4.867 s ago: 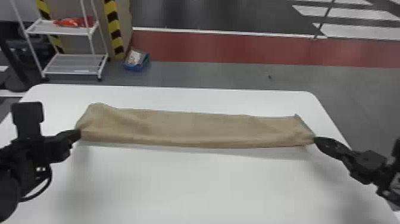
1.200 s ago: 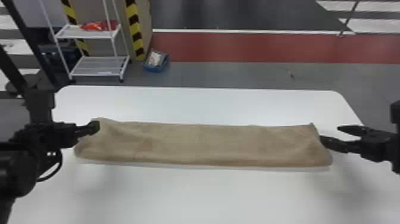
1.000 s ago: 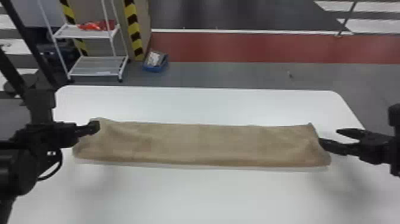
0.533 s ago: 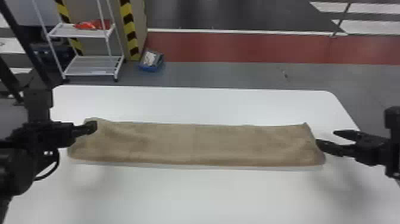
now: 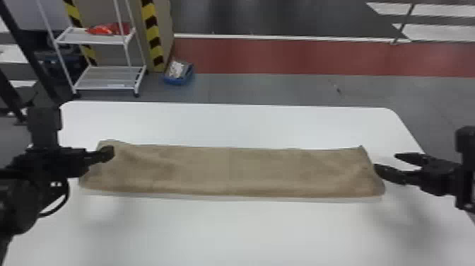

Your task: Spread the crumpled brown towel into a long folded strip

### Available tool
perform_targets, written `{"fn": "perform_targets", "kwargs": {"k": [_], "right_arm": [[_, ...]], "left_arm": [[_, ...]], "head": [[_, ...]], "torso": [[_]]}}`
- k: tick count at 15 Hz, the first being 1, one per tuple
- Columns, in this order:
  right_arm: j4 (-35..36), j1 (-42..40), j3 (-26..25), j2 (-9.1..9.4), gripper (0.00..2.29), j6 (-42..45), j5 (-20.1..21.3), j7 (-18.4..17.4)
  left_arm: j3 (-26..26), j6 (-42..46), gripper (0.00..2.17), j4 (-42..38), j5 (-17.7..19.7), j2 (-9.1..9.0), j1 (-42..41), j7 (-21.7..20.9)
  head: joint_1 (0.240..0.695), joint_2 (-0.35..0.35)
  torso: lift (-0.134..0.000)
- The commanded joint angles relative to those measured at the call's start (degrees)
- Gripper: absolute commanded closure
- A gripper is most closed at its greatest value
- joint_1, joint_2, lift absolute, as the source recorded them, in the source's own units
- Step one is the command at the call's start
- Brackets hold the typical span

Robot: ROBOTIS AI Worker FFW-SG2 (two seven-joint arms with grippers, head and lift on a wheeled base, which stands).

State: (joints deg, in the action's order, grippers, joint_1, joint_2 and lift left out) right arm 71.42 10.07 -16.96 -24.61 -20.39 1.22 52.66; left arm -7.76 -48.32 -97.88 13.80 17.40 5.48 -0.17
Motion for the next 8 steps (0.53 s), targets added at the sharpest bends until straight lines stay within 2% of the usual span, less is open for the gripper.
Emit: {"fn": "perform_targets", "kwargs": {"k": [1,8], "right_arm": [[-0.6,0.1,0.0,-0.09,0.18,1.1,-0.3,-0.1],[-2.1,0.4,-1.1,-0.35,0.13,2.0,-1.6,-0.7]], "left_arm": [[0.2,0.0,0.07,0.1,0.1,0.0,0.3,0.0],[0.6,0.0,0.07,0.3,0.0,0.0,0.7,0.0]], "head": [[0.695,-0.037],[0.695,-0.047]], "torso": [[-0.124],[-0.124]]}}
